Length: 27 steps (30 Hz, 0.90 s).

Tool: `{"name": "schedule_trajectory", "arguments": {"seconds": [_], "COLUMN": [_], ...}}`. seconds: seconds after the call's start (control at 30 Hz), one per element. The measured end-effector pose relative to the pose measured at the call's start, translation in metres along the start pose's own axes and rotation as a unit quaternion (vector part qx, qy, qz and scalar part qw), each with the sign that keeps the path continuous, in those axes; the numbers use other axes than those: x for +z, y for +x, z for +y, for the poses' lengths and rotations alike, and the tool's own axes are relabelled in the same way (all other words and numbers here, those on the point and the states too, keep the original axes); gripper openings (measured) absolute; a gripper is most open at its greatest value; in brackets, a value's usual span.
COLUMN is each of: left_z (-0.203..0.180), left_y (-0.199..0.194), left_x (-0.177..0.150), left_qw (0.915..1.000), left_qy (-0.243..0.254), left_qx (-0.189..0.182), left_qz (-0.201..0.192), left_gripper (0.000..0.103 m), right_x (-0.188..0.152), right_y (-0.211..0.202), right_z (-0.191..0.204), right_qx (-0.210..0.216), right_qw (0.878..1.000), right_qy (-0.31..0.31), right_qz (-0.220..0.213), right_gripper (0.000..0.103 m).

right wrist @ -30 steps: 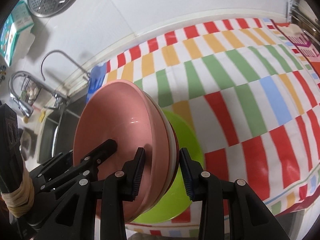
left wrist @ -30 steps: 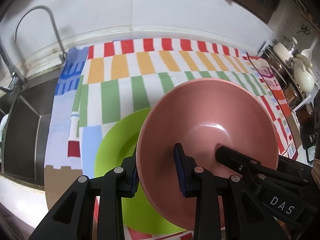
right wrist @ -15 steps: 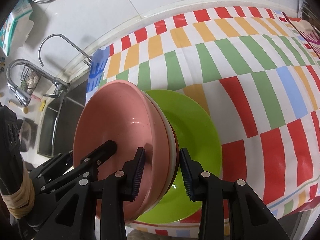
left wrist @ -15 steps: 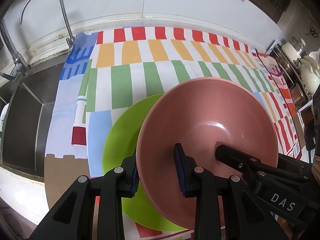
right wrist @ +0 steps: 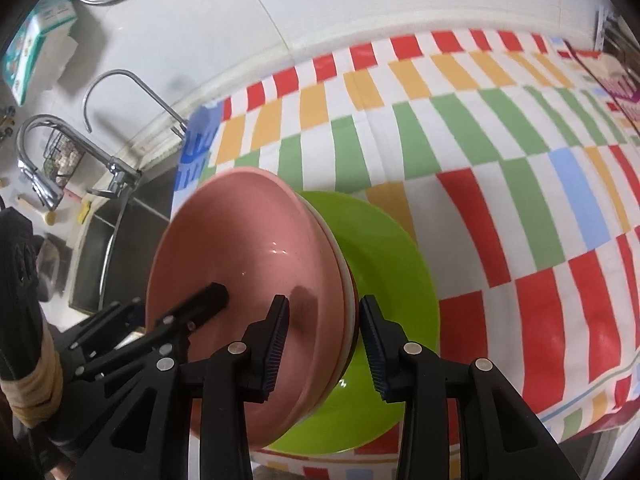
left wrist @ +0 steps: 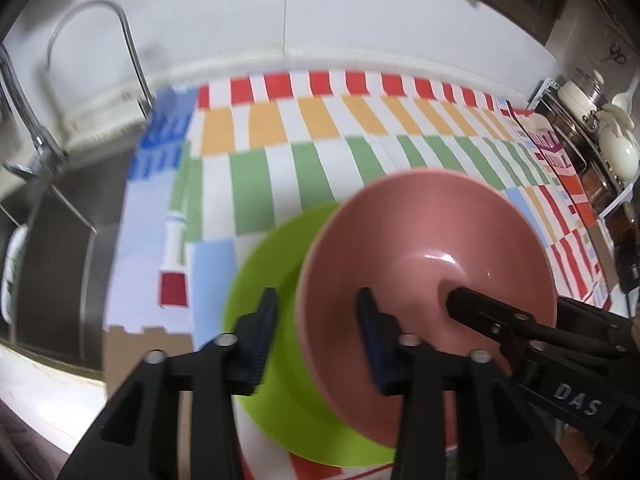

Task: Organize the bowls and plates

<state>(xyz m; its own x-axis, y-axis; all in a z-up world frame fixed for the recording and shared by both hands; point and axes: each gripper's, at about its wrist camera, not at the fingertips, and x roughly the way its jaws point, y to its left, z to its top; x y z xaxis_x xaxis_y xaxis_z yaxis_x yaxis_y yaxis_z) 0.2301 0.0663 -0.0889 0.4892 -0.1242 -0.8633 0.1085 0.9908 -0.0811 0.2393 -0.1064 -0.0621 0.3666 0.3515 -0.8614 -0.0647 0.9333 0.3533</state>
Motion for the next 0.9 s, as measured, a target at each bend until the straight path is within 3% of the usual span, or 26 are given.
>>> {"name": "schedule_trajectory", "arguments": {"seconds": [0.03,0.27,0.4,0.53,0.67,0.9], "left_z": [-0.001,-0.005,-0.009,-0.015,-0.031,-0.053], "left_y": [-0.006,-0.051,-0.073,-0.091,-0.110,-0.141], "left_x": [-0.001,-0.012,-0.025,-0.045,-0.070,-0.113], "left_qw": [0.9999,0.9946,0.9903,0.9850,0.9802,0.9741], "left_qy": [0.004,0.010,0.004,-0.003,-0.004,-0.014], "left_qx": [0.008,0.021,0.034,0.055,0.075,0.080], "left_qz": [-0.014,-0.101,-0.135,-0.164,-0.183,-0.211], "left_gripper": [0.050,0.075,0.081,0.086,0.088,0.093], "right_x": [0.000,-0.012,-0.025,-0.043,-0.064,-0.108], "right_y": [-0.004,-0.054,-0.084,-0.106,-0.122,-0.157], "right_z": [0.001,0.006,0.010,0.004,-0.004,-0.022], "right_qx": [-0.001,-0.027,-0.067,-0.102,-0.112,-0.113], "right_qw": [1.000,0.994,0.981,0.966,0.960,0.953], "right_qy": [-0.001,-0.028,-0.066,-0.093,-0.112,-0.118], "right_qz": [-0.008,-0.101,-0.172,-0.218,-0.233,-0.254], "right_gripper": [0.047,0.058,0.075,0.080,0.083,0.088]}}
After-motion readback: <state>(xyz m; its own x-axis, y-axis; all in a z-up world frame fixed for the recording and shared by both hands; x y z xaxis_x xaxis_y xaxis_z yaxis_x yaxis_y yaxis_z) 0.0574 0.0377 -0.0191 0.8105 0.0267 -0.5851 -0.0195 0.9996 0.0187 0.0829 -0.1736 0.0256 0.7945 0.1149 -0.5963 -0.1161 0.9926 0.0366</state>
